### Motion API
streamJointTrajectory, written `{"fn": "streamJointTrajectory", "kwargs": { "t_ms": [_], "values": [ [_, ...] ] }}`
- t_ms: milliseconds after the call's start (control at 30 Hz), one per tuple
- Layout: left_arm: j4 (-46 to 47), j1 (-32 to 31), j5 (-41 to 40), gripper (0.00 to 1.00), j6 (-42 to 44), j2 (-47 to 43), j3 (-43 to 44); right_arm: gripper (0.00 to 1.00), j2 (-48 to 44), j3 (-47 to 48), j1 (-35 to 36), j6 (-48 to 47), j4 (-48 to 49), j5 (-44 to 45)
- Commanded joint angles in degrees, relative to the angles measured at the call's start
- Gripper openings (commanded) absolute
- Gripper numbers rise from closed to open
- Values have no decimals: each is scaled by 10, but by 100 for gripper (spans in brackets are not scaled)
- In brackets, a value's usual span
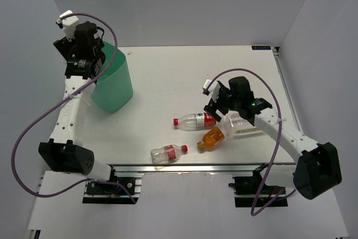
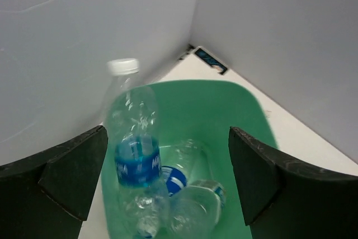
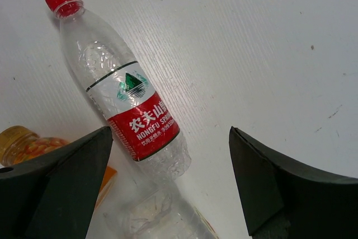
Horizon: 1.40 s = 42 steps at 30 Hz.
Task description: Put the plastic bottles in the bin
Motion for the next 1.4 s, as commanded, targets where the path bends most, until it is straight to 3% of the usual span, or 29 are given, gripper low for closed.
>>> {"fn": "streamJointTrajectory", "kwargs": {
  "t_ms": [0, 133, 333, 467, 500, 533, 600, 633, 667, 800, 1000, 1233, 1367],
  "values": [
    [-4, 2, 106, 98, -6, -56, 25, 89, -16, -8, 2, -6, 15, -9],
    [14, 2, 267, 98, -3, -91, 19, 89, -10, -5, 4, -10, 5, -19],
    [39, 1, 405, 98, -9, -105, 9, 89, -35, -22, 4, 33, 61, 44],
    [73, -15, 688, 98, 10, -88, -60, 89, -82, -51, 2, 111, 137, 132],
    [76, -33, 698, 98, 25, -76, -73, 89, -90, -58, 1, 128, 147, 162],
    [68, -89, 683, 98, 42, -67, -83, 89, -107, -61, -4, 162, 162, 167],
    [48, -162, 607, 98, 117, -45, -96, 90, -126, -66, -23, 203, 179, 167],
    [34, -219, 610, 98, 151, -18, -99, 89, -136, -67, -34, 249, 186, 166],
    [39, -237, 628, 98, 213, -7, -116, 89, -152, -69, -56, 276, 199, 161],
    [54, -269, 746, 98, 303, 41, -142, 89, -187, -75, -111, 360, 198, 152],
    [22, -329, 774, 98, 391, 122, -132, 89, -231, -92, -137, 376, 183, 126],
    [34, -382, 725, 98, 387, 196, -137, 89, -252, -104, -144, 383, 159, 187],
    [54, -404, 640, 98, 369, 245, -133, 89, -262, -109, -148, 385, 135, 217]
  ]
}}
